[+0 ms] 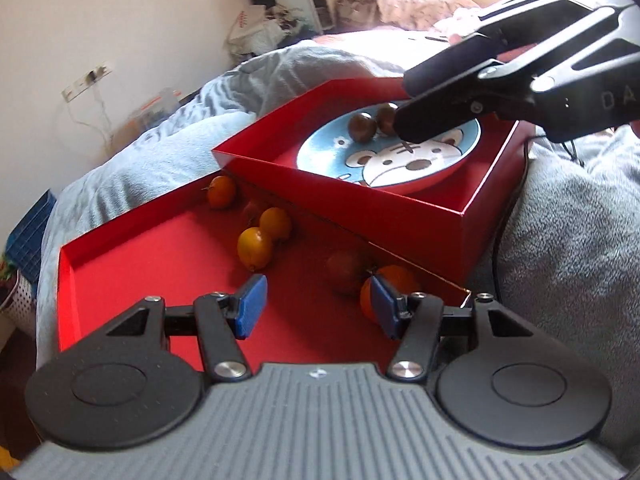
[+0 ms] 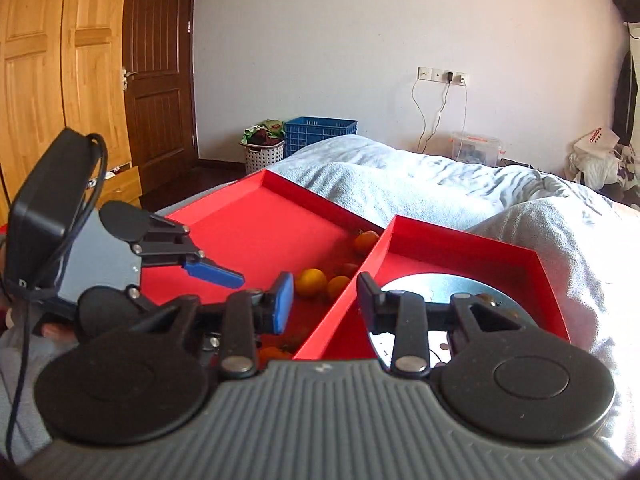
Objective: Organize fruits
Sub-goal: 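Move the right gripper to the large orange and close on it, then lift the orange with the right gripper while the left gripper grasps the small red fruit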
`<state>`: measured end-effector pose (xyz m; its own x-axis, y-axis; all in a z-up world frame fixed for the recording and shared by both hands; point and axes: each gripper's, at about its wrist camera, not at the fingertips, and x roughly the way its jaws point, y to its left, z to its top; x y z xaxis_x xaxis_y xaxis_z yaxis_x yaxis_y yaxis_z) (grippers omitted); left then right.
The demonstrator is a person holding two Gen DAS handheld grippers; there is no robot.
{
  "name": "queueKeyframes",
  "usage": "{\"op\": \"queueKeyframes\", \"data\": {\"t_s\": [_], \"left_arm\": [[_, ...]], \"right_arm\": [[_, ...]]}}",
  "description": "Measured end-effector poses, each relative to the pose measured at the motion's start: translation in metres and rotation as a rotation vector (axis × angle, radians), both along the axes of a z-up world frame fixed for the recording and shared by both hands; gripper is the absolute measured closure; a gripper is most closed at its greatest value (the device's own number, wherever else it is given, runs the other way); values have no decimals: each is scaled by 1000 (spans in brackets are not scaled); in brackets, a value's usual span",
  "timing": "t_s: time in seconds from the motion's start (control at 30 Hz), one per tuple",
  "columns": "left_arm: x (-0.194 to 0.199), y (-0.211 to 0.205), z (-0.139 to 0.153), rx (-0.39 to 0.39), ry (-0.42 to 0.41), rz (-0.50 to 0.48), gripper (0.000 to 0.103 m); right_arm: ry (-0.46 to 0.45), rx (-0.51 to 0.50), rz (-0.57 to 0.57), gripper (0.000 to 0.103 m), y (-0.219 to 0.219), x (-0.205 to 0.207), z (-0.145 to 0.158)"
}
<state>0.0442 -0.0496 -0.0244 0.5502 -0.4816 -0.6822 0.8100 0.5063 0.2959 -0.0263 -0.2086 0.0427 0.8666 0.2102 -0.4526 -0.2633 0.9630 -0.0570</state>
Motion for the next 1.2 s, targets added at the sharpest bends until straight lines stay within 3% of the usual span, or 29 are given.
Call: {"op": "queueKeyframes", "data": {"t_s": [0.07, 0.17, 0.43, 0.67, 0.7, 0.83, 0.97, 1.1, 1.2], "left_arm": [[5, -1, 1, 31, 1, -55, 40], [13, 9, 6, 27, 14, -90, 40], [17, 22, -5, 78, 33, -133, 40], [21, 31, -7, 31, 45, -129, 38], [21, 31, -6, 27, 43, -128, 36], [20, 35, -7, 19, 36, -126, 33], [20, 40, -7, 14, 40, -108, 33], [17, 43, -7, 30, 32, -108, 33], [10, 36, 0, 74, -6, -168, 33]], "right_arm": [[17, -16, 8, 64, -2, 7, -6], [34, -107, 125, 64, 11, 5, -10], [360, -508, 522, 66, 71, 52, -27], [612, -614, 651, 66, 97, 90, -37], [629, -631, 652, 60, 101, 94, -42], [617, -713, 609, 61, 105, 103, -69], [541, -666, 593, 63, 99, 94, -67], [399, -524, 522, 63, 82, 77, -41], [281, -369, 416, 63, 58, 58, -14]]}}
